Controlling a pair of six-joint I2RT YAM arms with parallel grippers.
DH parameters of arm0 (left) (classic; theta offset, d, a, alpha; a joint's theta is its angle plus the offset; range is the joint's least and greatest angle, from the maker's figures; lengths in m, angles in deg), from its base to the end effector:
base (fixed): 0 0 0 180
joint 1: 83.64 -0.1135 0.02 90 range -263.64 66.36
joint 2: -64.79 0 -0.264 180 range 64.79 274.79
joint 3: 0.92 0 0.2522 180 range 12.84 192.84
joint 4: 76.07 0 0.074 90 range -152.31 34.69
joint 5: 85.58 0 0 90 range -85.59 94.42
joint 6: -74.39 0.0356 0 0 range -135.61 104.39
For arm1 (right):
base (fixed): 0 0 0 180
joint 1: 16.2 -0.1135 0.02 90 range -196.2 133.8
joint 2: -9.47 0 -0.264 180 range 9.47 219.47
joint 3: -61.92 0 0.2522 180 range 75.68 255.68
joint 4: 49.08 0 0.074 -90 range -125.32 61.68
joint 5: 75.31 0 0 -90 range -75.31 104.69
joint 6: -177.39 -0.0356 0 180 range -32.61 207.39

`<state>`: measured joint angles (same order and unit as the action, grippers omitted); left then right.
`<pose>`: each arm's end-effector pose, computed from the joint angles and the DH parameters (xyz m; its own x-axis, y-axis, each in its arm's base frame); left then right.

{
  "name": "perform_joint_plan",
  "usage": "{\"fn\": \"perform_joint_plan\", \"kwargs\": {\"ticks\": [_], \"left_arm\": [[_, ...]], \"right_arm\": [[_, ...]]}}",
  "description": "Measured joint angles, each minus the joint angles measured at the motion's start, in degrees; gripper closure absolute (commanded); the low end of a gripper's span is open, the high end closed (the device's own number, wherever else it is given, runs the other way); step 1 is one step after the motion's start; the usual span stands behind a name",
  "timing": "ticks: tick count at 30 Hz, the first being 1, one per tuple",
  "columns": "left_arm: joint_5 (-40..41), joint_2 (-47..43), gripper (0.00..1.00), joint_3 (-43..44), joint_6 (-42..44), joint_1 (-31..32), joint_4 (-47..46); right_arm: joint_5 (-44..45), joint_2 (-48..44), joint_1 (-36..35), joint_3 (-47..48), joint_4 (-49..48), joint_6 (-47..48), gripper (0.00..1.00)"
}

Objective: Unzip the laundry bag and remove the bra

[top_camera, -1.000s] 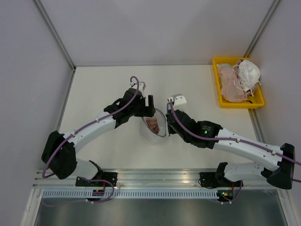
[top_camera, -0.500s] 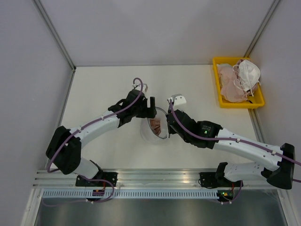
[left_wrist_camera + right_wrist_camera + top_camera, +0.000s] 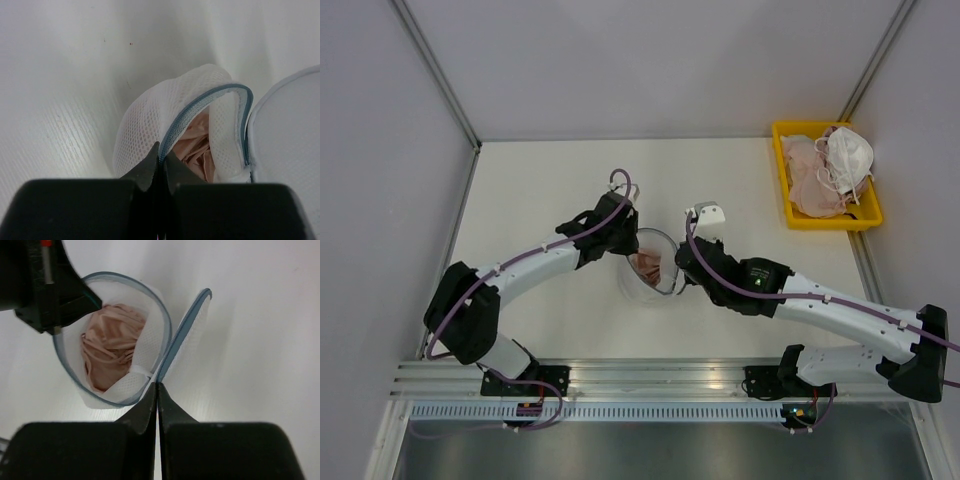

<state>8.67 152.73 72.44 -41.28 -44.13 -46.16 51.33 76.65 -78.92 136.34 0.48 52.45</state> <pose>0.2584 -0.2096 0.2371 -0.7445 0.0540 -0.6655 0.3009 0.9169 -0.2622 0.1306 0.2068 0.3196 -0.5456 -0.0553 -0.8362 -0.2421 0.9657 0.0941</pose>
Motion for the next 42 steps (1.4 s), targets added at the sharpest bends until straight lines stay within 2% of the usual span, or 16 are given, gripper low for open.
{"fn": "perform_joint_plan", "kwargs": {"ticks": [6,9,10,14,18,21,23,29,35,37,42], "left_arm": [[0.87,-4.98,0.98,-4.13,-1.4,0.02,-0.09],[1.75,-8.2,0.98,-7.32,-2.91,0.0,-0.02],[1.77,-9.6,0.98,-8.57,-3.58,0.02,-0.02],[1.66,-15.5,0.98,-13.62,-6.54,0.02,-0.44],[1.14,-21.09,0.98,-17.97,-9.57,0.04,-1.75],[0.33,-24.94,0.98,-21.11,-11.5,0.15,-3.43],[-0.13,-27.3,0.98,-23.23,-12.61,0.22,-4.26],[-0.96,-32.13,0.98,-27.67,-14.93,0.24,-6.12],[-1.51,-34.88,0.98,-30.49,-16.59,0.24,-7.04],[-1.57,-35.17,0.98,-30.86,-17.0,0.24,-7.3],[-1.55,-35.19,0.98,-30.95,-17.79,0.24,-7.41]], "right_arm": [[8.94,-0.02,0.02,-0.66,9.64,-9.84,0.99],[10.62,-0.2,0.28,-2.03,14.4,-14.38,0.84],[10.73,-0.42,0.33,-2.8,15.5,-15.67,0.62],[9.64,-3.06,0.28,-5.97,17.81,-18.08,0.48],[5.05,-10.36,-0.26,-8.44,13.66,-15.23,0.35],[0.59,-15.23,-0.46,-10.08,5.99,-11.19,0.35],[-2.84,-14.93,-0.46,-10.43,0.79,-8.85,0.36],[-14.23,0.2,-0.57,-10.93,-13.09,-4.59,0.45],[-21.27,5.55,-0.83,-11.65,-21.79,-2.99,0.52],[-22.91,6.6,-0.83,-11.63,-25.03,-2.49,0.52],[-25.49,11.74,-0.83,-11.23,-30.34,-1.68,0.43]]}}
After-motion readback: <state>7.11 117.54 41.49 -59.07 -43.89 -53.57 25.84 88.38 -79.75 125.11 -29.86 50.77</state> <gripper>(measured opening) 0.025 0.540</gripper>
